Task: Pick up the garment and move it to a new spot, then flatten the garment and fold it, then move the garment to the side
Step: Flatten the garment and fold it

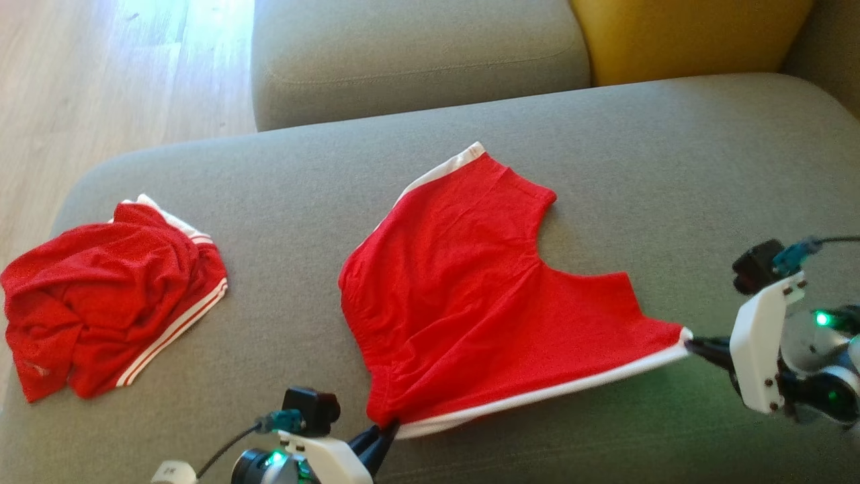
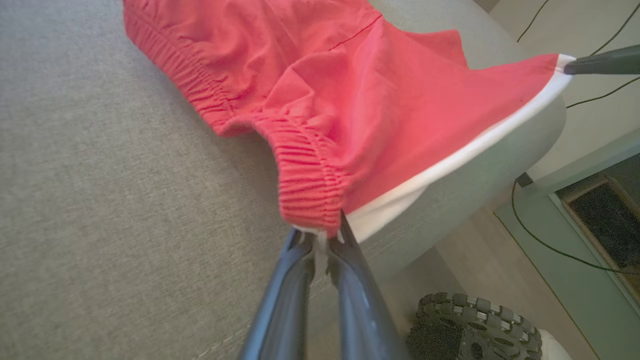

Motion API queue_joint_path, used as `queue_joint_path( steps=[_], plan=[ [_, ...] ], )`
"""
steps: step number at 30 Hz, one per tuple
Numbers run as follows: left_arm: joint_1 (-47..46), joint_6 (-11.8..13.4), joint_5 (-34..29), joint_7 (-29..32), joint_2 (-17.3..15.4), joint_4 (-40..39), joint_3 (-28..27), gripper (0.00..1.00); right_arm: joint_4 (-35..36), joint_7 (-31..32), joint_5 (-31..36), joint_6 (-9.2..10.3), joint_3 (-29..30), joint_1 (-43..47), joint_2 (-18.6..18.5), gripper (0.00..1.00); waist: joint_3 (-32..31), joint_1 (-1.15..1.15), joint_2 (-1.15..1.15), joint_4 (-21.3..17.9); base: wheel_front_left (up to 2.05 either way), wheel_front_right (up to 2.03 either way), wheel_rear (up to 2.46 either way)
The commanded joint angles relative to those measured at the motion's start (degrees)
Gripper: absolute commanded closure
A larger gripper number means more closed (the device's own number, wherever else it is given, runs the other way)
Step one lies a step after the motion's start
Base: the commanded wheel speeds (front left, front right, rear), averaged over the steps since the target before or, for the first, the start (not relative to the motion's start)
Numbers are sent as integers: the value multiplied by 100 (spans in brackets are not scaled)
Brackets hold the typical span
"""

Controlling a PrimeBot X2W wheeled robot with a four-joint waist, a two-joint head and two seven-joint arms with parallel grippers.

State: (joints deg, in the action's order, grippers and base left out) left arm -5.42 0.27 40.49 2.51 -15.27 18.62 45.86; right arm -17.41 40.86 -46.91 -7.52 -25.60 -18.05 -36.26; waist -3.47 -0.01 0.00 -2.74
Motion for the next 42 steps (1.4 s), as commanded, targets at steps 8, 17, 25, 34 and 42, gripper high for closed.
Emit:
queue_joint_path(
  steps=[8,17,25,34,42],
  plan=[
    [-471,108,467,477,-41,-816,-430,100,376,73,527,3,507,-583,255,100,275,1,0,334,0,0,0],
    [-1045,160,1495,1631,219,-1428,-741,100,92,-35,892,3,610,-1701,516,100,837,1,0,807,0,0,0],
    [-1633,349,1913,2047,353,-1685,-1085,100,-584,-452,1134,3,365,-2809,683,100,1308,1,0,1119,0,0,0],
    [-2203,432,1675,1814,632,-1276,-1132,100,-1432,-1402,1300,3,-187,-3756,764,100,1846,1,0,1419,0,0,0],
    [-2591,491,1701,1573,948,-733,-1230,100,-2357,-2014,1464,3,-325,-4388,915,100,2230,1,0,1552,0,0,0]
  ],
)
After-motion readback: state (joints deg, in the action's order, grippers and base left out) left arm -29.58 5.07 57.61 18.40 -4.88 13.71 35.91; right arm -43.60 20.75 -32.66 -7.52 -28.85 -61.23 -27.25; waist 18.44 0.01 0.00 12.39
